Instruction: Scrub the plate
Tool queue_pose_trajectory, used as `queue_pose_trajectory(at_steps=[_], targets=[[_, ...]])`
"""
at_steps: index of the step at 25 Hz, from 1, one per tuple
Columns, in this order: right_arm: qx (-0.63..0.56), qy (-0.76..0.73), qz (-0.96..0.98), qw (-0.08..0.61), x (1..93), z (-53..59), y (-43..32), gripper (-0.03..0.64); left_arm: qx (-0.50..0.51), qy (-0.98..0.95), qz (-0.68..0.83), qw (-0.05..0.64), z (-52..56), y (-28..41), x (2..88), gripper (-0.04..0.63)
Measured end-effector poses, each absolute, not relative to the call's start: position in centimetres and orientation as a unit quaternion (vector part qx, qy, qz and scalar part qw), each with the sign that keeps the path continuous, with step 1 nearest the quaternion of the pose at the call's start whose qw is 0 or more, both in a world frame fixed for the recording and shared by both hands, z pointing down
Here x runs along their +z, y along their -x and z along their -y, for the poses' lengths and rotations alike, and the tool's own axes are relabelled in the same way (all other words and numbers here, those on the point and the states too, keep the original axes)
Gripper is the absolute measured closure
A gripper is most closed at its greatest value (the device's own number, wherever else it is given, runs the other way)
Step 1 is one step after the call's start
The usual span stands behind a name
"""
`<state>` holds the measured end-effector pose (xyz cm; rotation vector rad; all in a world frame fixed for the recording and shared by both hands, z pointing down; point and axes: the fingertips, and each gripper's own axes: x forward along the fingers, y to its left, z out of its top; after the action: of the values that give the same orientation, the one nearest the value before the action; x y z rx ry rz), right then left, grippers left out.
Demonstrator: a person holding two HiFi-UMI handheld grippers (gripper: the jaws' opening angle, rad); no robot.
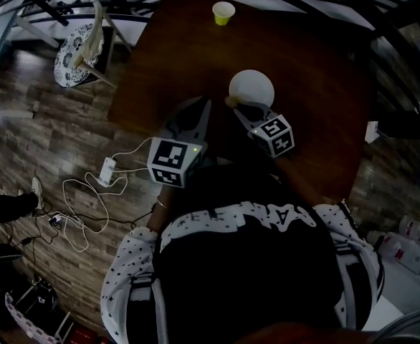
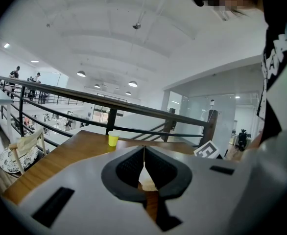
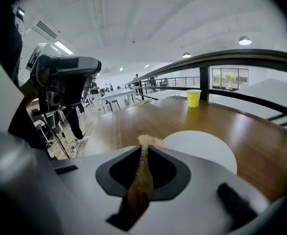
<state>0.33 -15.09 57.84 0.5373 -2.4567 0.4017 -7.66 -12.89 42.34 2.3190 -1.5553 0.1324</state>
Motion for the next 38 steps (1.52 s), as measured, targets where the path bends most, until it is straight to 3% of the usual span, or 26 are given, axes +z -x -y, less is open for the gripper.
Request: queue_pose_trajectory(at_steps=[17,38], targets=[[0.125,-0.236,0.933,0.241,55.0,17.6,-0.9,0.568,0.048,-0.822,0.539,0.175,13.3,7.5,42.5,0.580],[0.107,-0.281,0.922,0.242,55.3,24.0,-3.3,0.568,0.058,-0.821,0.539,0.179,14.9,7.1,42.9,0.580]])
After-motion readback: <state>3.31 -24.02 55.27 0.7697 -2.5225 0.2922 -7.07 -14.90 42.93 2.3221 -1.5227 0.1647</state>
